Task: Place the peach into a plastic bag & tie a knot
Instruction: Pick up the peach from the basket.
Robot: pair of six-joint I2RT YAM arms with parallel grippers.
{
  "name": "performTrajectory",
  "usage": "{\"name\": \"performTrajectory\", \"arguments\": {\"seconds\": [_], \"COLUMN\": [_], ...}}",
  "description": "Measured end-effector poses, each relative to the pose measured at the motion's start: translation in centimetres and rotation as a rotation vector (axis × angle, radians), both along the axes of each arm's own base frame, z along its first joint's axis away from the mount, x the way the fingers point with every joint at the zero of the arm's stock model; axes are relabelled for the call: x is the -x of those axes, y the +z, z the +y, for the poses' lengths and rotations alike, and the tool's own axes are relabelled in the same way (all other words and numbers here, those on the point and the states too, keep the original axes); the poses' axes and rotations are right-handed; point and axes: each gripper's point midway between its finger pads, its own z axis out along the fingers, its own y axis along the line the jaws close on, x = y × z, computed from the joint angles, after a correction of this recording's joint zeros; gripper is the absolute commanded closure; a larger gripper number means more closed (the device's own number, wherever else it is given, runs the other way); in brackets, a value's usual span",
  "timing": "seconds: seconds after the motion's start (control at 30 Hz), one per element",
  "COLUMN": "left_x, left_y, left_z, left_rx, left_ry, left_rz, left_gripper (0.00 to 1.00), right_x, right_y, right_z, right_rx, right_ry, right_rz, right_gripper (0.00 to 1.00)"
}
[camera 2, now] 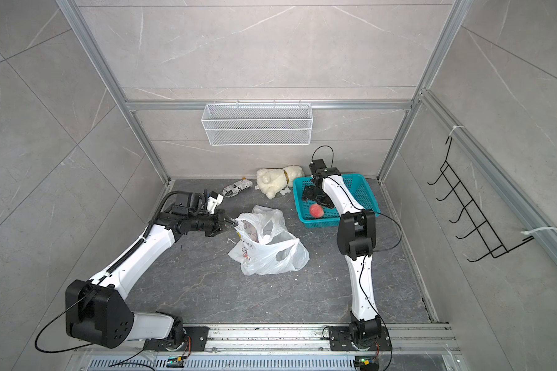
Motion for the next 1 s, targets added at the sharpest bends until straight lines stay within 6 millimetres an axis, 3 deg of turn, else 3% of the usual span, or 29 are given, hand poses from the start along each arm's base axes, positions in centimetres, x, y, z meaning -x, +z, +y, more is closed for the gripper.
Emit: {"name": "performTrajectory", "arguments": {"seconds": [0.23, 0.6, 0.8, 0.9, 1.0], "left_x": [-0.1, -0.2, -0.2, -0.2, -0.2], "left_y": [0.1, 0.3, 0.3, 0.3, 0.3], "left_z": [-0.1, -0.1, -0.2, -0.2, -0.2], "left_rx": [0.007, 0.011, 0.012, 0.013, 0.014], "left_ry": [0.001, -0.001, -0.002, -0.002, -0.003], "left_rz": [-0.003, -0.012, -0.012, -0.011, -0.011], "left_gripper": [1.00, 1.00, 1.00, 1.00, 1.00], "right_x": [-0.2, -1.0, -0.8, -0.6, 0.1], "right_y": [-2.9, -3.3, -3.7, -4.3, -5.5], "right_z": [0.2, 0.3, 0.6, 0.8, 0.9], "right_rx": [0.001, 0.003, -0.019, -0.029, -0.038], "right_ry": [0.006, 0.009, 0.014, 0.020, 0.026], "right_rz": [0.051, 0.042, 0.053, 0.062, 0.089], "right_gripper": [0.08, 0.23, 0.21, 0.22, 0.30]}}
